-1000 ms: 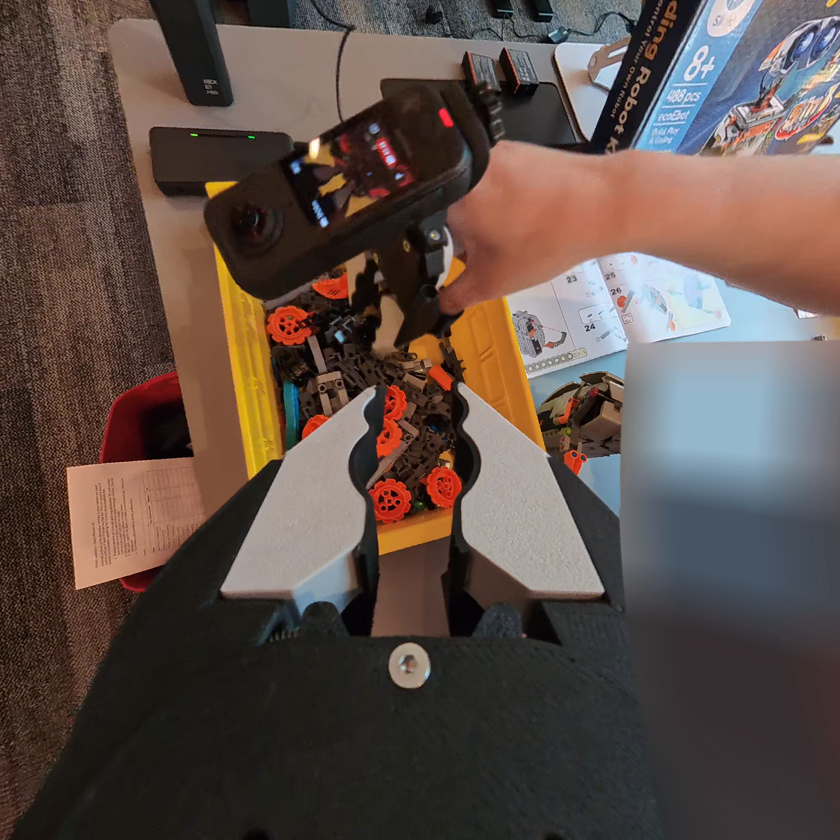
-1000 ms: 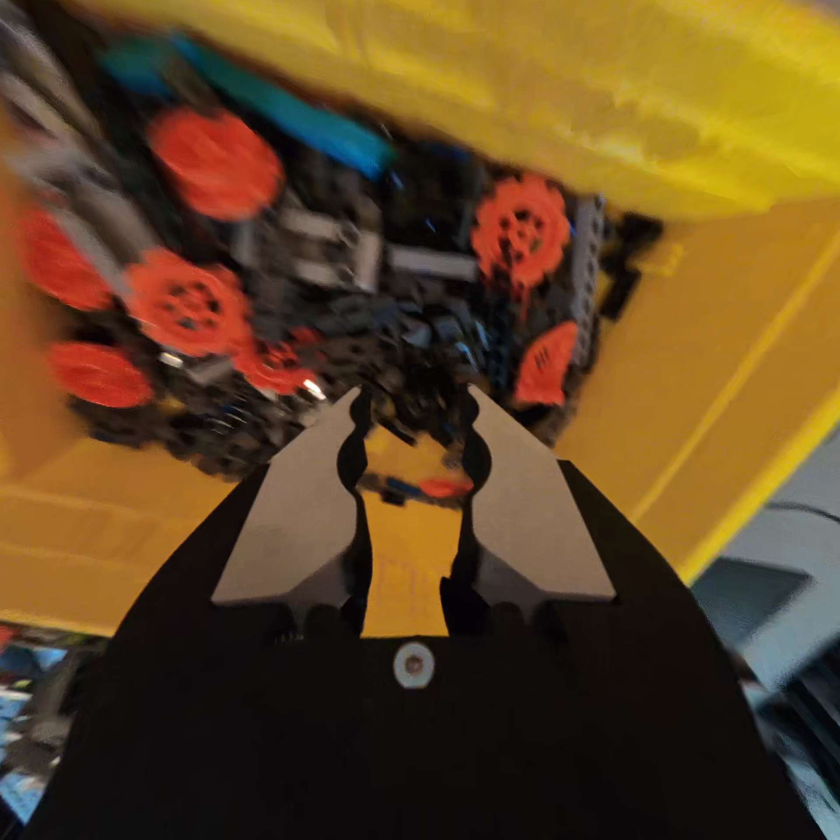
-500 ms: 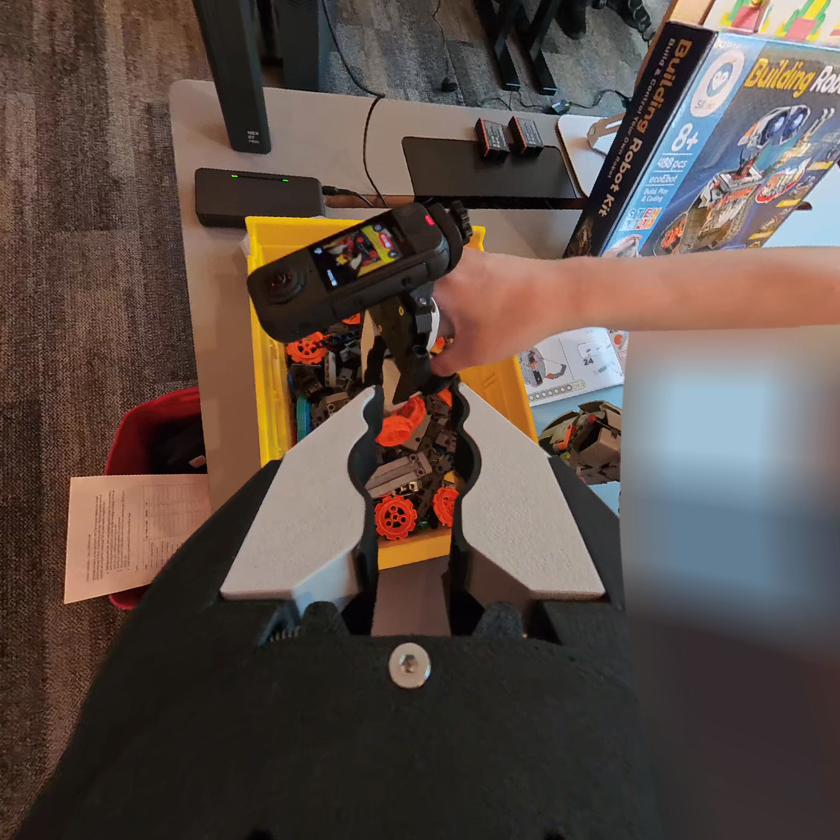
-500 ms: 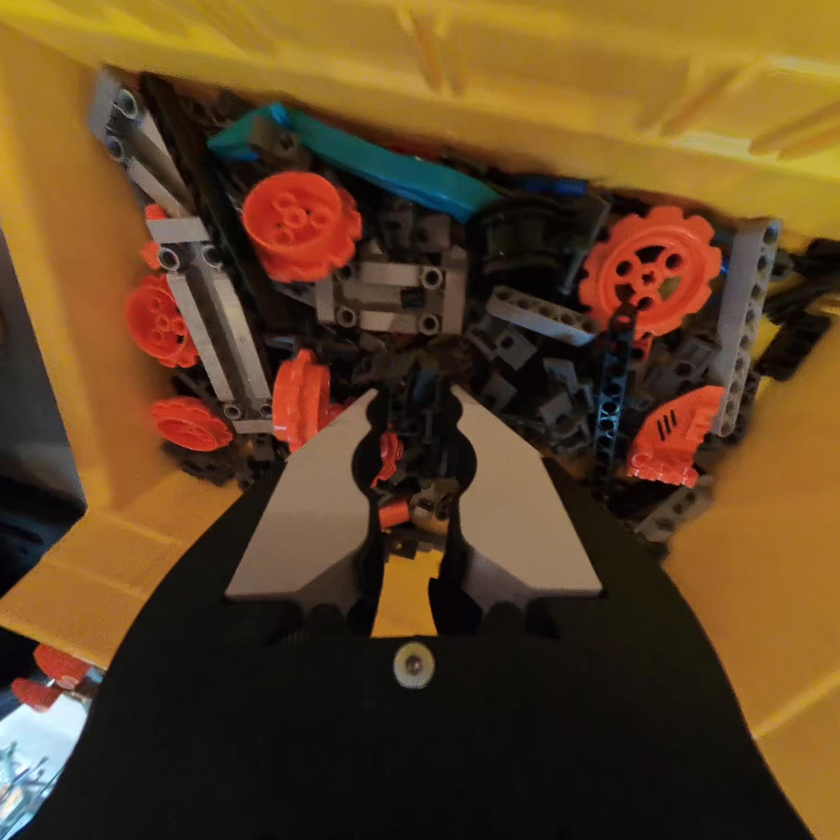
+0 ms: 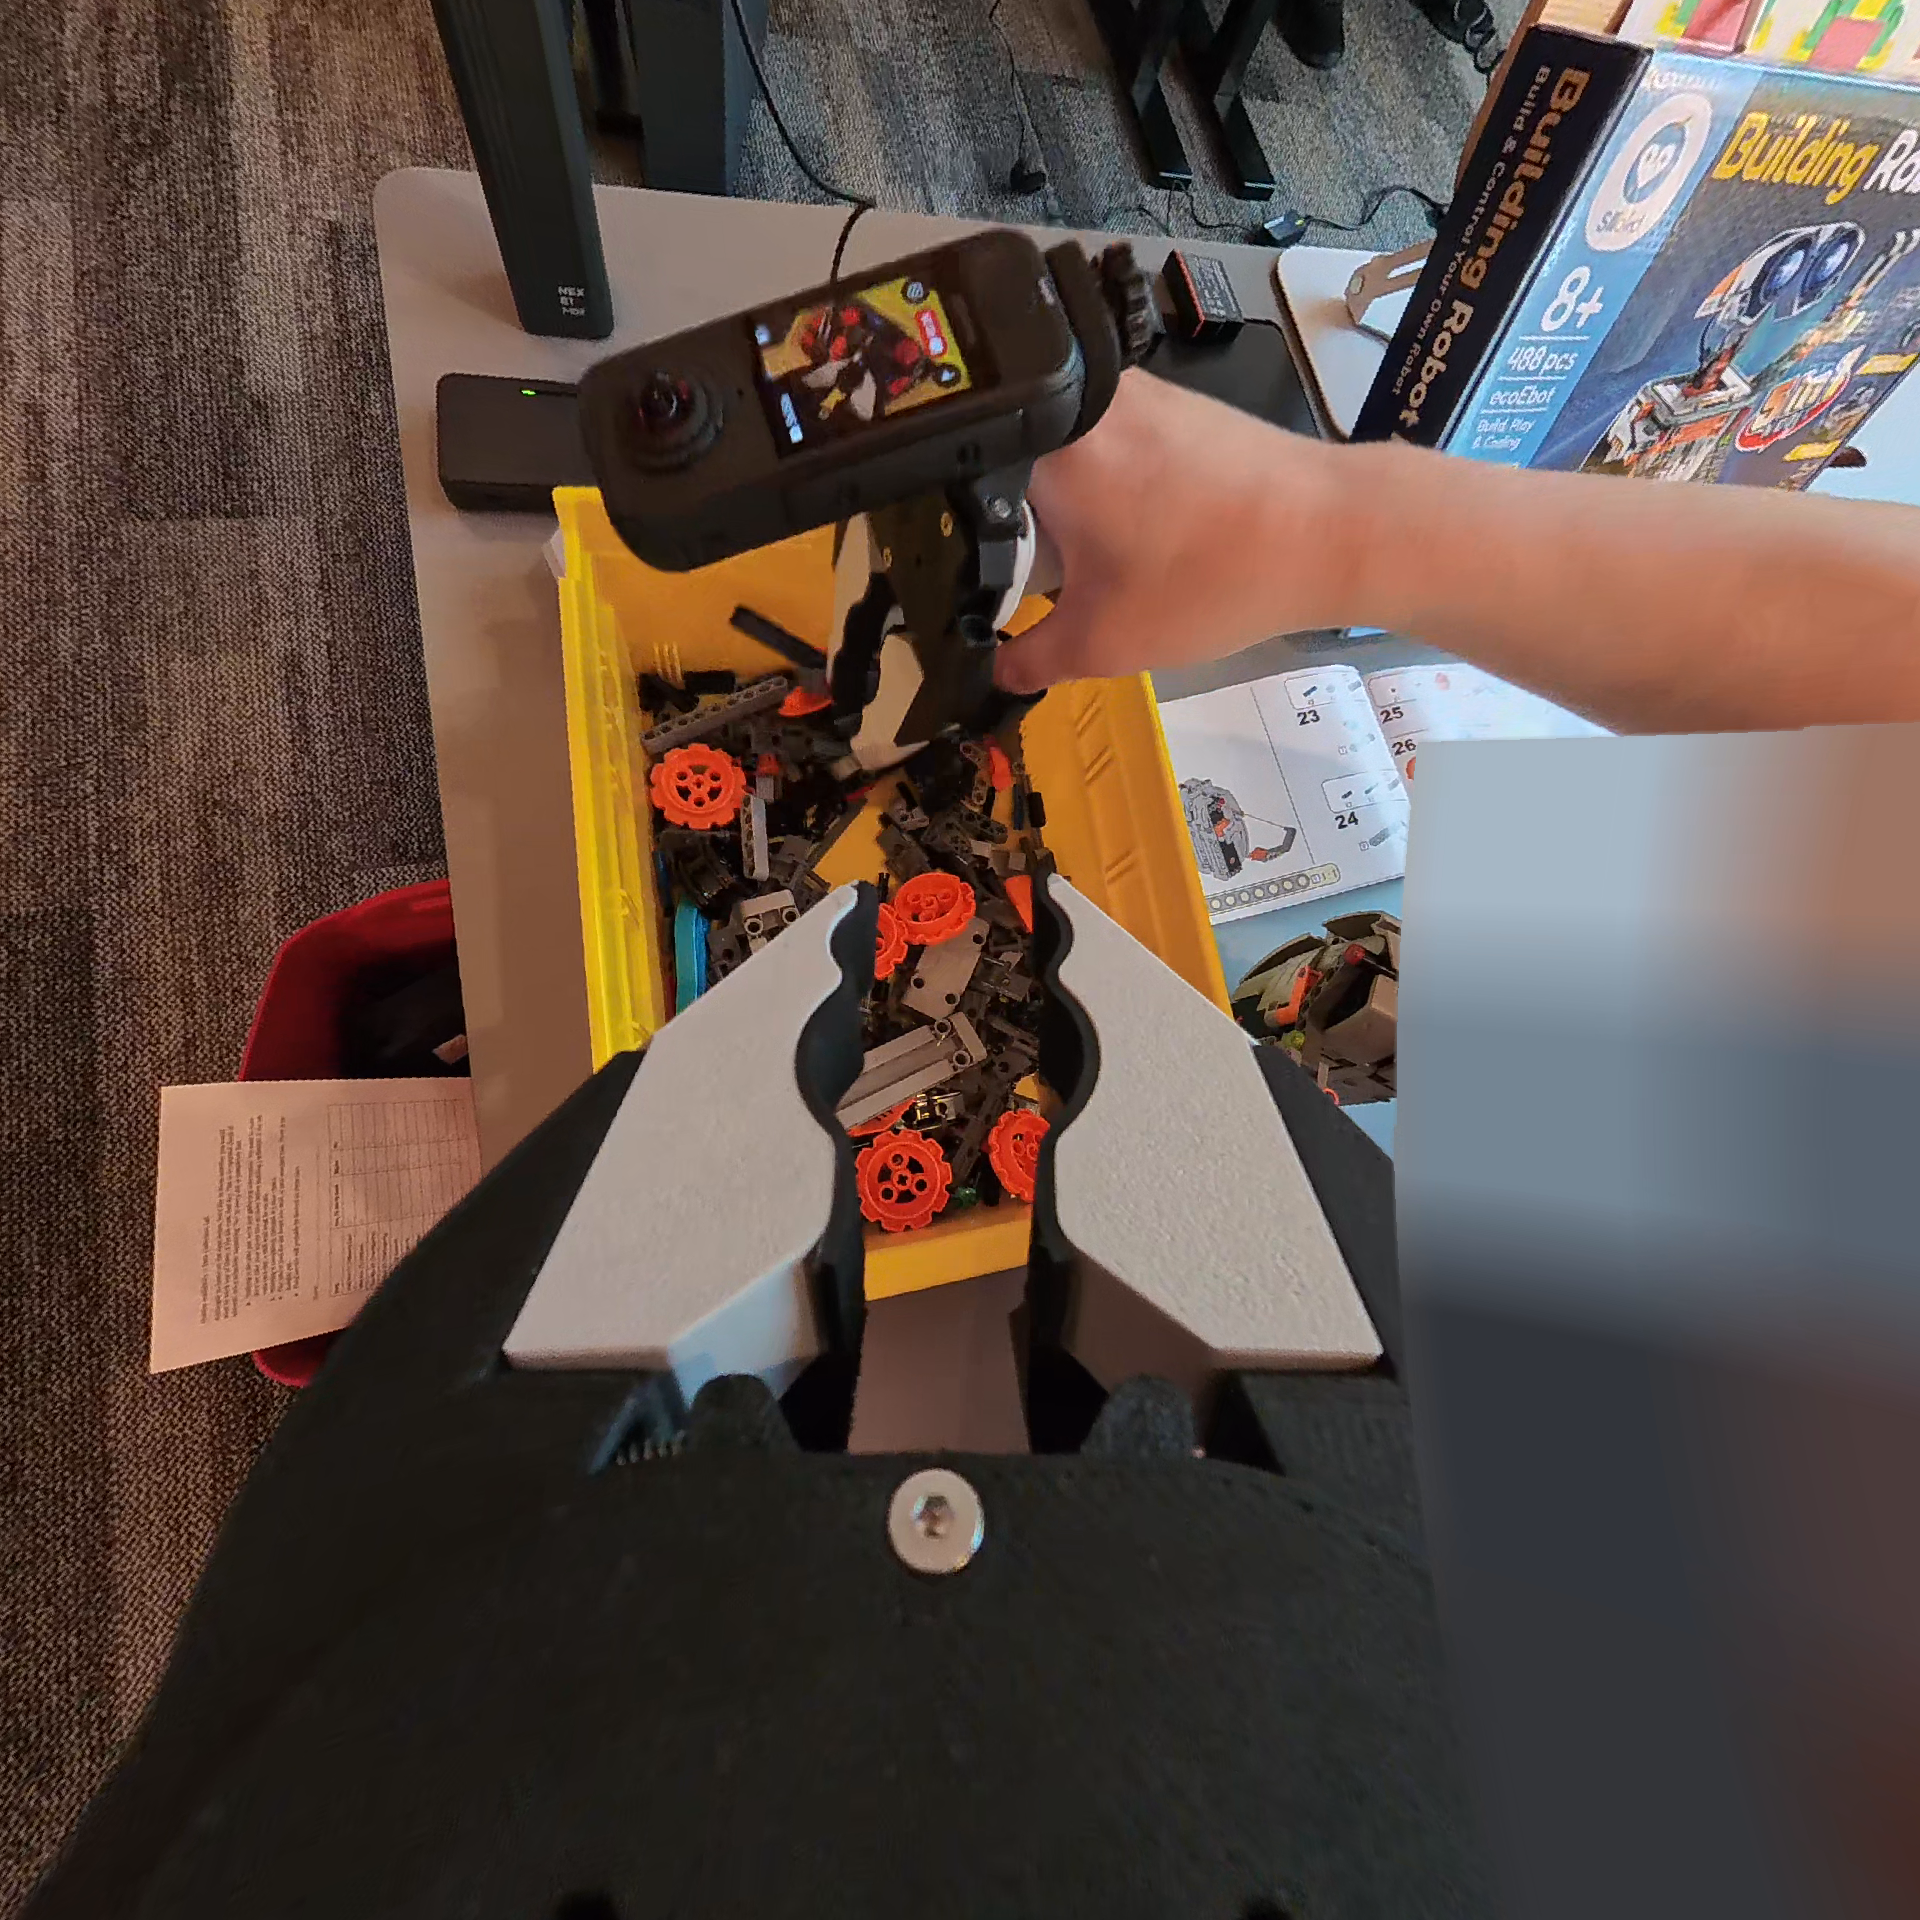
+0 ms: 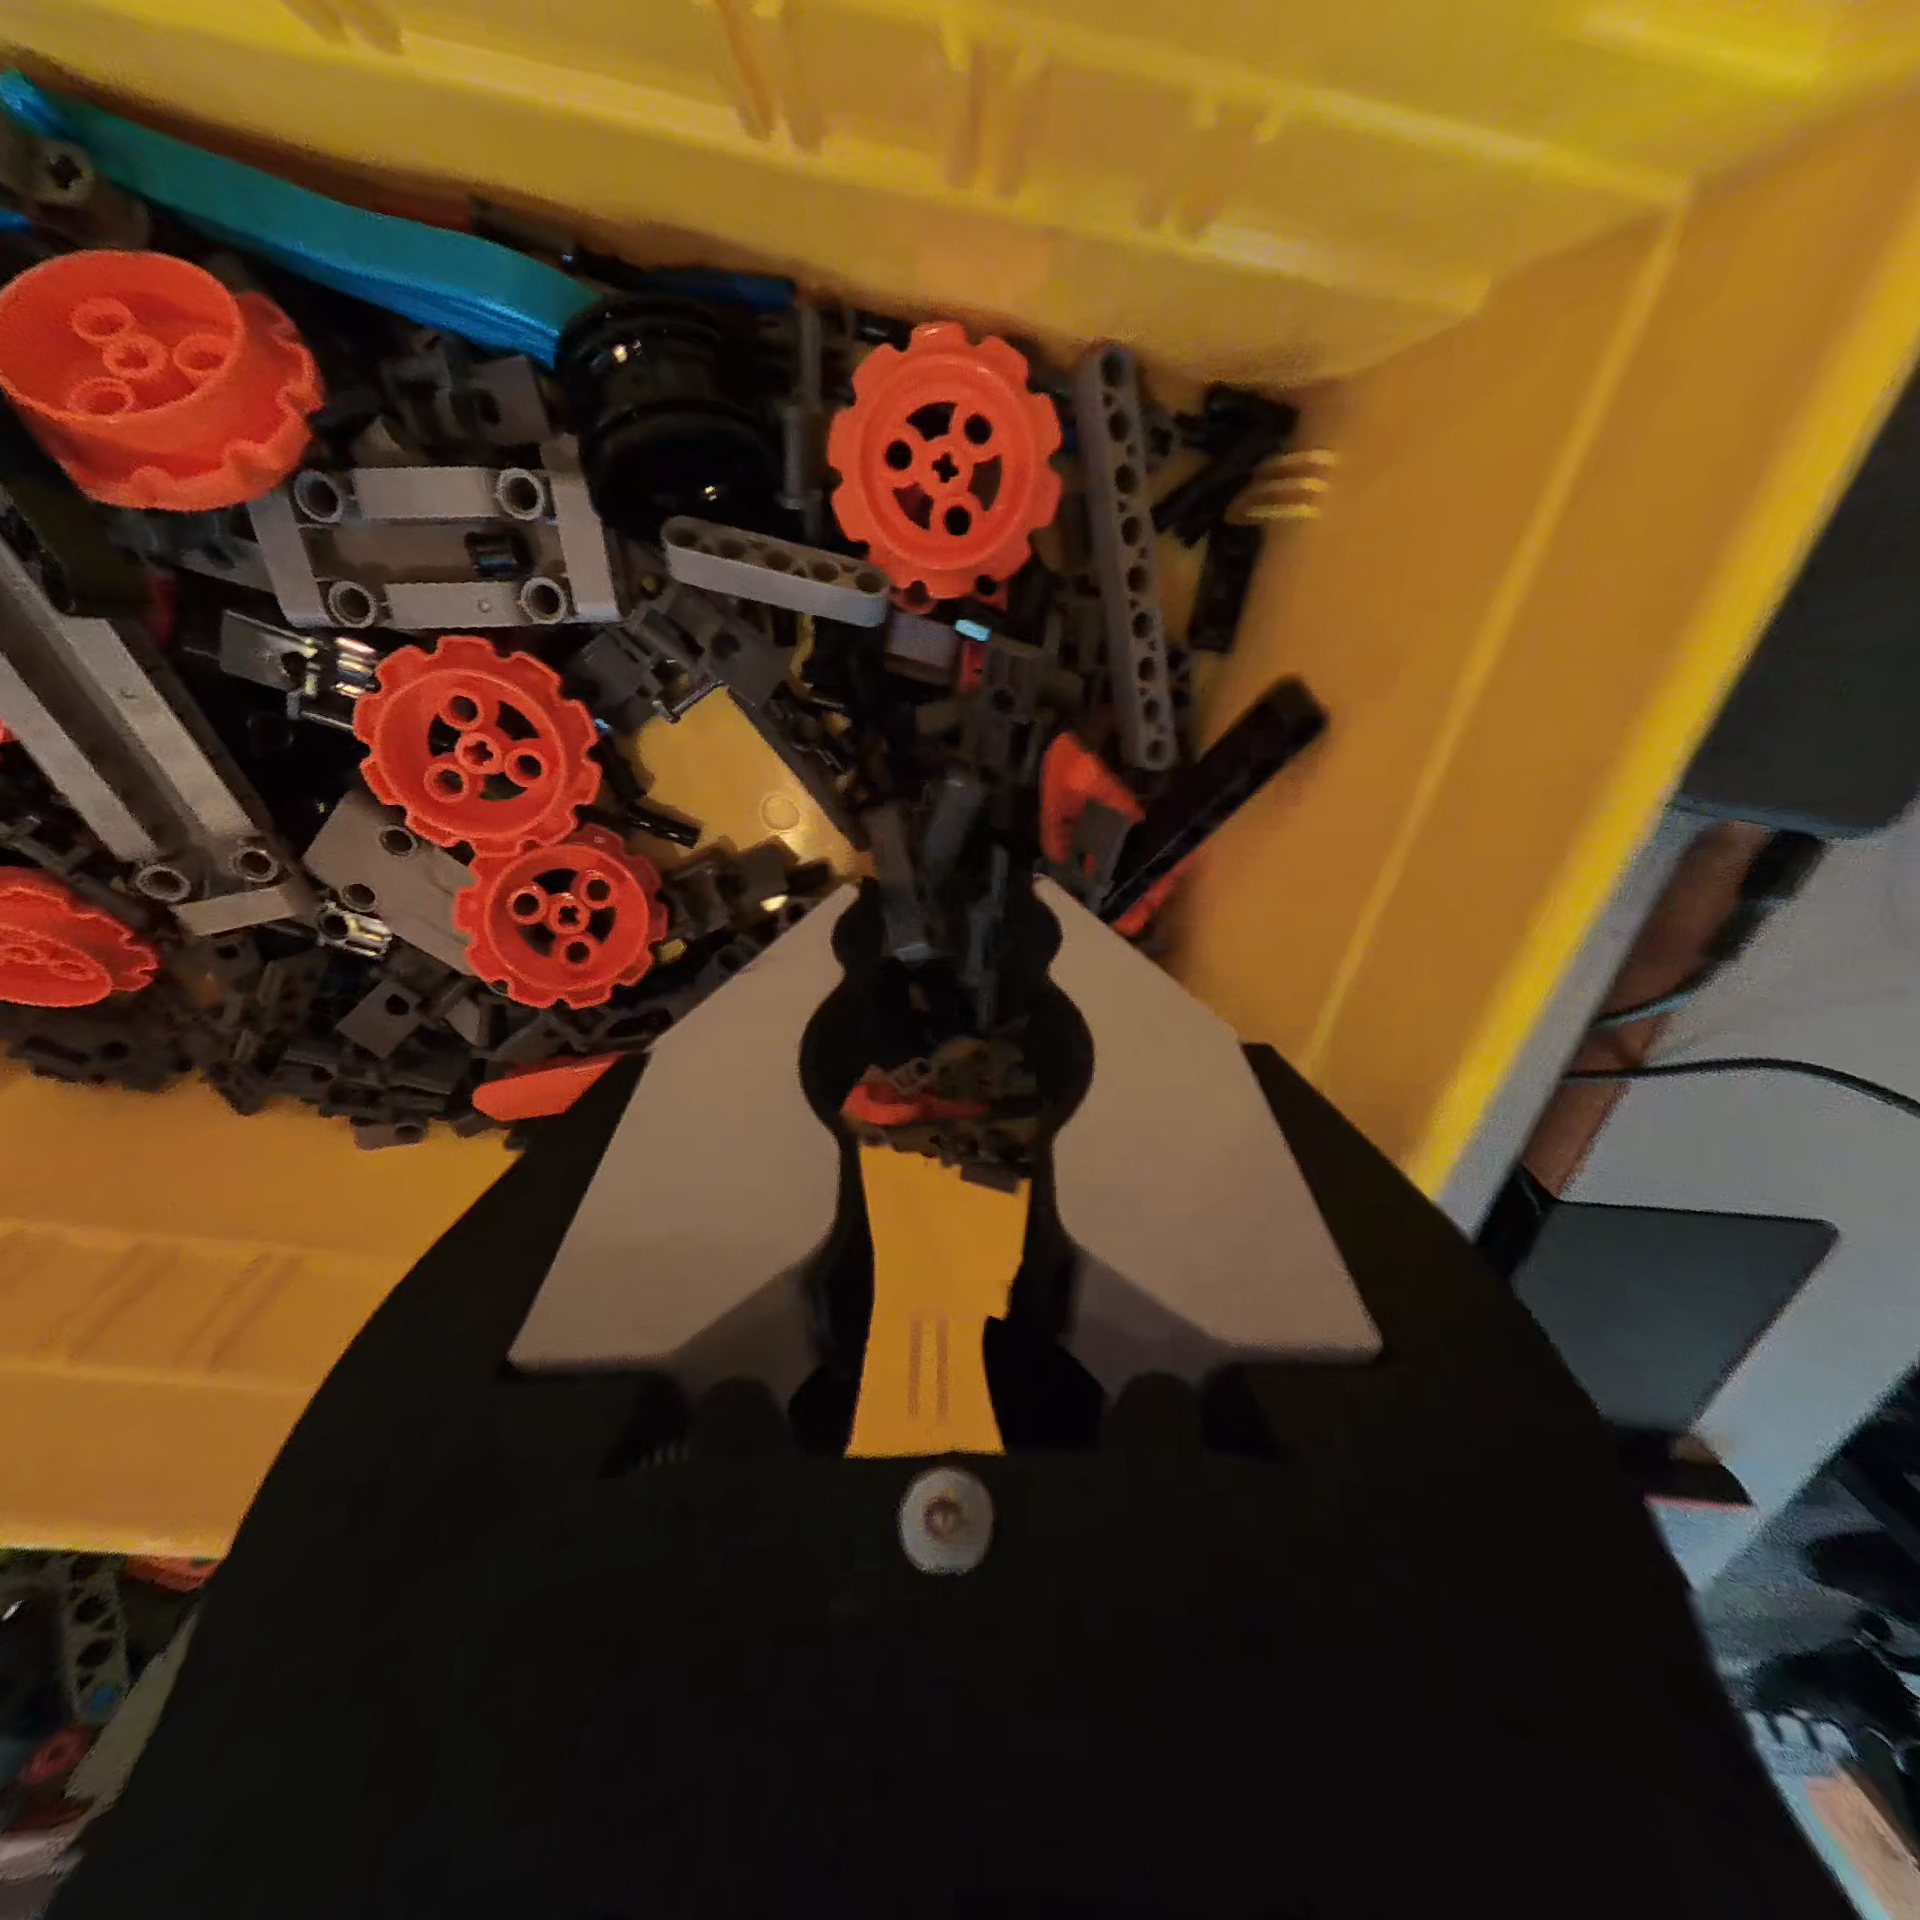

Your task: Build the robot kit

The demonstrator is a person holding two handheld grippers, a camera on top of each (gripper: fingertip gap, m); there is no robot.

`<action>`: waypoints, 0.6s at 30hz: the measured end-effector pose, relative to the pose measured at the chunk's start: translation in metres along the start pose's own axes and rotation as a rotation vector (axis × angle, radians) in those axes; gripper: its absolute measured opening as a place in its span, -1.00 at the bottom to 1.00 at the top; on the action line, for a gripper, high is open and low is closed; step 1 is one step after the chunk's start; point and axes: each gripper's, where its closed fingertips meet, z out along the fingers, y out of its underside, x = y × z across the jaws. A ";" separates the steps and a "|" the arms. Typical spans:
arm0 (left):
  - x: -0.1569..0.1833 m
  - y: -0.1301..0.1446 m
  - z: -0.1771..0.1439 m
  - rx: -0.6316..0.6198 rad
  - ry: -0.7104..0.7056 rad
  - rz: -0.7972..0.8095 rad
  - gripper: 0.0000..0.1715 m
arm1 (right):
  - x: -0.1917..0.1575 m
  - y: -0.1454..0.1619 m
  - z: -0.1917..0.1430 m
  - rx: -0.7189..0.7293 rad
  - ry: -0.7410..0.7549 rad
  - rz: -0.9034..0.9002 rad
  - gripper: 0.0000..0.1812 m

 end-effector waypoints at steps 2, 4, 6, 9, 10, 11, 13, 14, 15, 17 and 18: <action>0.000 0.000 0.001 -0.003 -0.001 0.001 -0.68 | 0.008 -0.005 -0.011 0.029 0.052 -0.014 -0.65; 0.001 0.000 0.001 -0.004 -0.001 0.006 -0.68 | 0.000 -0.016 -0.022 0.090 0.015 -0.024 -0.59; 0.002 0.000 0.001 -0.005 -0.001 0.009 -0.68 | -0.019 -0.029 -0.030 0.157 -0.062 -0.052 -0.47; 0.001 0.000 0.001 -0.004 -0.002 0.006 -0.68 | -0.050 -0.047 -0.032 0.228 -0.153 -0.133 -0.34; 0.001 0.000 0.001 -0.003 -0.003 0.005 -0.68 | -0.061 -0.052 -0.029 0.235 -0.183 -0.157 -0.27; 0.000 0.000 0.000 0.000 -0.005 0.004 -0.68 | -0.067 -0.057 -0.022 0.235 -0.199 -0.167 -0.19; -0.005 -0.002 -0.004 0.023 -0.026 -0.003 -0.70 | -0.076 -0.063 -0.006 0.211 -0.237 -0.140 -0.11; -0.009 -0.005 -0.008 0.045 -0.036 -0.019 -0.71 | -0.080 -0.065 0.002 0.198 -0.253 -0.117 -0.03; -0.013 -0.007 -0.011 0.069 -0.040 -0.041 -0.71 | -0.083 -0.065 0.007 0.176 -0.270 -0.112 -0.02; -0.019 -0.011 -0.016 0.102 -0.044 -0.075 -0.72 | -0.079 -0.062 0.017 0.155 -0.225 -0.117 -0.13; -0.021 -0.011 -0.017 0.108 -0.049 -0.083 -0.72 | -0.078 -0.057 0.022 0.126 -0.210 -0.139 -0.22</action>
